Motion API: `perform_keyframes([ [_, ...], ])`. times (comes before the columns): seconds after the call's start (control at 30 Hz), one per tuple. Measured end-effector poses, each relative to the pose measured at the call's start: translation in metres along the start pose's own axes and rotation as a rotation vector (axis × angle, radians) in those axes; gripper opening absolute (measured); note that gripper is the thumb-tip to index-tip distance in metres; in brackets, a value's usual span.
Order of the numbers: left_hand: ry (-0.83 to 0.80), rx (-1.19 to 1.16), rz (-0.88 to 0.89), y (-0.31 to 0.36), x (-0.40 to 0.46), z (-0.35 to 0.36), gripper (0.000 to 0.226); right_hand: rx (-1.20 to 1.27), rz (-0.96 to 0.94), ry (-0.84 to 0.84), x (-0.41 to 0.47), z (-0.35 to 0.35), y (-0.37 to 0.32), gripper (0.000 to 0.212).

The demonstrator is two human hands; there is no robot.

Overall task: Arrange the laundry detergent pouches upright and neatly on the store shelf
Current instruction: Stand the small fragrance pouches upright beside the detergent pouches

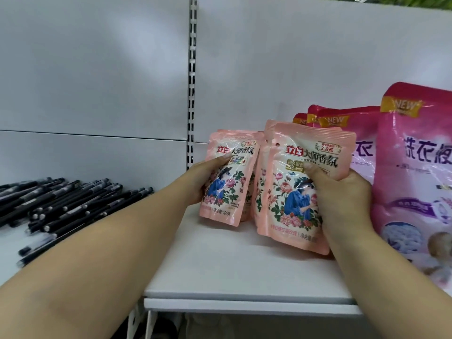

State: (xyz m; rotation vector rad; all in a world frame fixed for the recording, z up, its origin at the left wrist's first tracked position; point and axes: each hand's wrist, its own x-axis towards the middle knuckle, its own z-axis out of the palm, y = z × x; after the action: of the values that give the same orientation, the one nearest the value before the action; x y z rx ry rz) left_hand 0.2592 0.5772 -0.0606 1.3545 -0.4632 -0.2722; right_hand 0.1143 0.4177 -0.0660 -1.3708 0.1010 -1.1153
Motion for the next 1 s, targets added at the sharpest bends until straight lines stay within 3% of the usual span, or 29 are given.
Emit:
perform_keyframes([
  [0.1, -0.004, -0.004, -0.019, 0.001, -0.001, 0.0, 0.023, -0.01, -0.012, 0.005, 0.0, 0.001, 0.001, 0.011],
  [0.23, 0.115, 0.023, 0.049, -0.002, 0.0, 0.001, 0.043, -0.018, -0.011, 0.013, 0.002, 0.001, 0.002, 0.011],
  [0.43, 0.255, 0.043, 0.093, 0.0, -0.003, -0.025, 0.035, -0.021, -0.005, 0.009, 0.003, 0.0, 0.004, 0.009],
  [0.8, 0.147, 0.023, 0.086, 0.005, -0.021, -0.026, 0.027, -0.123, -0.019, 0.004, 0.004, 0.005, 0.006, 0.014],
  [1.0, 0.324, 0.039, 0.175, 0.002, -0.033, -0.017, 0.029, -0.3, 0.003, -0.036, 0.013, 0.024, 0.016, 0.015],
])
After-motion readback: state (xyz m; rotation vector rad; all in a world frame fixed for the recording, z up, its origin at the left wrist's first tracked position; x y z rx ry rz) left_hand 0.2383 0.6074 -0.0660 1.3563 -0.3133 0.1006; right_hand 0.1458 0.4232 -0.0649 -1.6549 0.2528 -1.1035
